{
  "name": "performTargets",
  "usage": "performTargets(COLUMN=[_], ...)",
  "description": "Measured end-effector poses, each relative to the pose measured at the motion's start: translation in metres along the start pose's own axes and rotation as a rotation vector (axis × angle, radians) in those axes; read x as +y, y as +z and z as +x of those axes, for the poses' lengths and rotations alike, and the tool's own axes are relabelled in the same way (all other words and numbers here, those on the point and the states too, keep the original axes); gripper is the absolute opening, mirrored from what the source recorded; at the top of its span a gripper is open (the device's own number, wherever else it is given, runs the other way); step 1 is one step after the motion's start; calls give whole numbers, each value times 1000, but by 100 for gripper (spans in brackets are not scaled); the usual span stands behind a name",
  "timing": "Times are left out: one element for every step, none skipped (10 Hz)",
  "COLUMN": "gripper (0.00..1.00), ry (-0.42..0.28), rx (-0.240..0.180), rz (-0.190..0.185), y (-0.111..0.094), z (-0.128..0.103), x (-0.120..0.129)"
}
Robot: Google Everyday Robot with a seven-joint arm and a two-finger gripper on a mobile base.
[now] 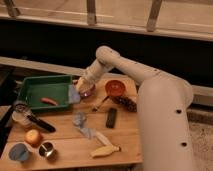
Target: Wipe table surface with sponge
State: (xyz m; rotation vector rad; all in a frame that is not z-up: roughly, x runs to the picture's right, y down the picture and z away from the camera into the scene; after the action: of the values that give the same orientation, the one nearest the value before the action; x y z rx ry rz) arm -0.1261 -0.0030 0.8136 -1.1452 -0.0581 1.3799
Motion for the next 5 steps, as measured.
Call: performTargets(gripper=[0, 0, 0, 0, 0], ry=[-6, -6, 3, 24, 51], rx=[0, 5, 2, -1, -7], rz=[28, 54, 83, 109, 124], y=[5, 14, 21, 26, 27], z=[3, 12, 22, 34, 46], x=[3, 5, 3, -2, -9])
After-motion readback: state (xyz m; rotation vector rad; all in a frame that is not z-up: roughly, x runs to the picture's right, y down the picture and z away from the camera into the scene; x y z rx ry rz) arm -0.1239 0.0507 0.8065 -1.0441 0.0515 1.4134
